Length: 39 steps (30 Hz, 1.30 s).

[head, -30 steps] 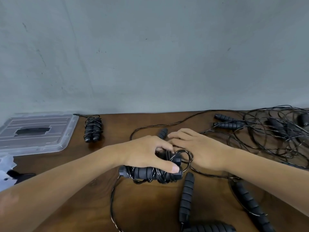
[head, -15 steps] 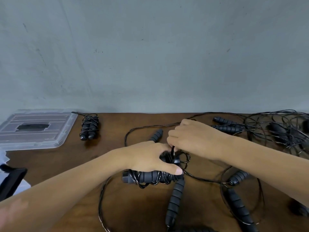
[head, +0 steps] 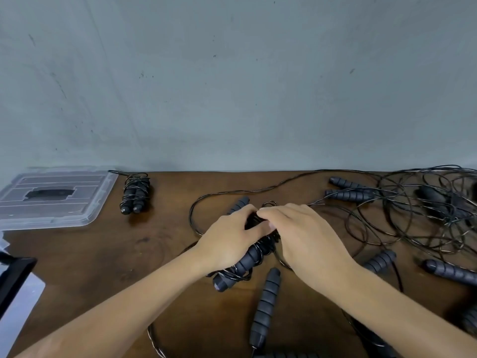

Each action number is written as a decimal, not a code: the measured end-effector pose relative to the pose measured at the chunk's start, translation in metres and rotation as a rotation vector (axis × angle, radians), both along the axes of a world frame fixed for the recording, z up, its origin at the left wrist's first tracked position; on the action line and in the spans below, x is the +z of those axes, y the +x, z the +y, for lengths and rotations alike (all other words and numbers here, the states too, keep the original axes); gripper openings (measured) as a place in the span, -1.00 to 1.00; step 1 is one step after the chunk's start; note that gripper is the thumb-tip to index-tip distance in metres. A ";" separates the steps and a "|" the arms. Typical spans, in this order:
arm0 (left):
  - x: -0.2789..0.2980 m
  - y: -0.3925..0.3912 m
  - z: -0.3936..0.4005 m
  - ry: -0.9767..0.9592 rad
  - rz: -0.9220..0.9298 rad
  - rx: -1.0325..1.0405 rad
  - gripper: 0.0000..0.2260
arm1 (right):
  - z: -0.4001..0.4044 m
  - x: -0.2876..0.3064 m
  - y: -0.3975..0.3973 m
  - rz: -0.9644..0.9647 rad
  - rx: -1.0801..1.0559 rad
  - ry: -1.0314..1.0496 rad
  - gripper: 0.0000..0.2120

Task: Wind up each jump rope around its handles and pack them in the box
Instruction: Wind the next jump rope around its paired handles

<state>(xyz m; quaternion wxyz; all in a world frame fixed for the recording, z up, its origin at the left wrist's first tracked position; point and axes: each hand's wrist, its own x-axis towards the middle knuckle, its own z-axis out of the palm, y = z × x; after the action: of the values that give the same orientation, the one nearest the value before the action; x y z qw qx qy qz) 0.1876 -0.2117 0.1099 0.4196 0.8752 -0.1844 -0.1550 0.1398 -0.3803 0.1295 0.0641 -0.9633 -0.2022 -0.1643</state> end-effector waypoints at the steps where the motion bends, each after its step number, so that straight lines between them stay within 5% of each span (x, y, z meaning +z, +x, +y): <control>1: -0.003 -0.001 0.000 -0.046 0.014 0.013 -0.68 | -0.003 -0.007 -0.001 -0.006 -0.034 0.169 -0.47; 5: -0.009 -0.006 -0.001 -0.229 0.069 0.049 -0.66 | -0.009 -0.013 -0.008 0.060 -0.179 0.712 -0.73; 13: -0.009 -0.021 -0.010 -0.483 0.132 0.134 -0.73 | -0.002 -0.024 -0.020 0.112 -0.161 1.177 -0.75; 19: -0.017 -0.032 -0.010 -0.590 0.304 0.082 -0.76 | 0.004 -0.029 -0.027 0.087 -0.126 1.172 -0.71; 24: -0.021 -0.040 -0.011 -0.616 0.496 0.078 -0.54 | 0.001 -0.029 -0.028 0.072 -0.105 1.105 -0.68; 27: -0.024 -0.039 -0.013 -0.621 0.498 0.178 -0.43 | -0.004 -0.028 -0.026 0.119 -0.061 1.177 -0.63; 39: -0.021 -0.043 -0.033 -0.634 0.420 0.293 -0.56 | -0.023 -0.044 -0.027 0.094 -0.033 1.108 -0.71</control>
<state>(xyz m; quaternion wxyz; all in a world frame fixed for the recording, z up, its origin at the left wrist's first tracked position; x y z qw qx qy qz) 0.1447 -0.2445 0.0888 0.7149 0.6686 -0.0065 -0.2045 0.1128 -0.4030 0.0856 0.5674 -0.7949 -0.0675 -0.2040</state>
